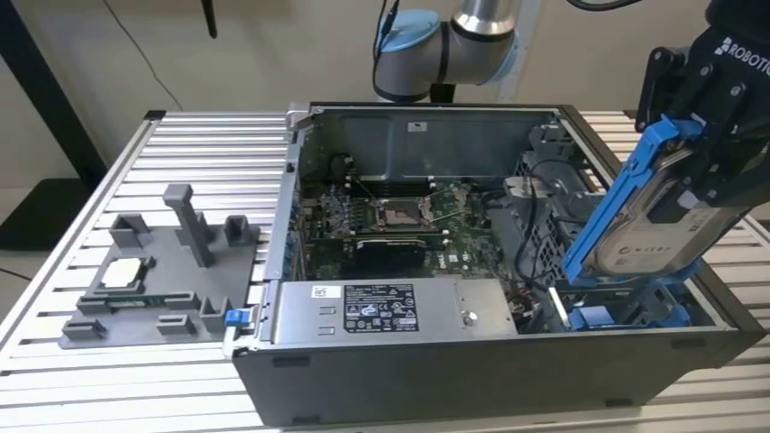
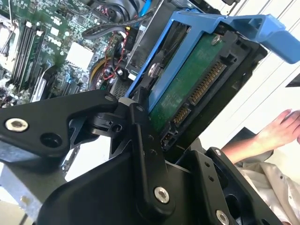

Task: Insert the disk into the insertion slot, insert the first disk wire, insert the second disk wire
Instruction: 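Insert the disk into the insertion slot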

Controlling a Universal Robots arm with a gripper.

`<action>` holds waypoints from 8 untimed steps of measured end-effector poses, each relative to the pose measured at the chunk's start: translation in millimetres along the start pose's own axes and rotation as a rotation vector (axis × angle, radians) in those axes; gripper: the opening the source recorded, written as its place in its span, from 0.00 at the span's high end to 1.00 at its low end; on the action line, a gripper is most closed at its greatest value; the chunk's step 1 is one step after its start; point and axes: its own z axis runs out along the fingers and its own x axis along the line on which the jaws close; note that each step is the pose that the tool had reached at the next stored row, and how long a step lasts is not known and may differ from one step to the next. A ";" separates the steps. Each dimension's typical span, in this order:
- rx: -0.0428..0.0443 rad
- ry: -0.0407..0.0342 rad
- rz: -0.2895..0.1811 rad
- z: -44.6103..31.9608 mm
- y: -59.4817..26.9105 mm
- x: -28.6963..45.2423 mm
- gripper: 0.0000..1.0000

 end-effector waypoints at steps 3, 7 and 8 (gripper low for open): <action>0.0003 0.0000 0.000 0.6 0.0 0.0 1.00; 0.0005 0.0000 0.000 1.3 0.0 0.0 1.00; 0.0006 -0.0002 0.000 1.7 0.0 0.0 1.00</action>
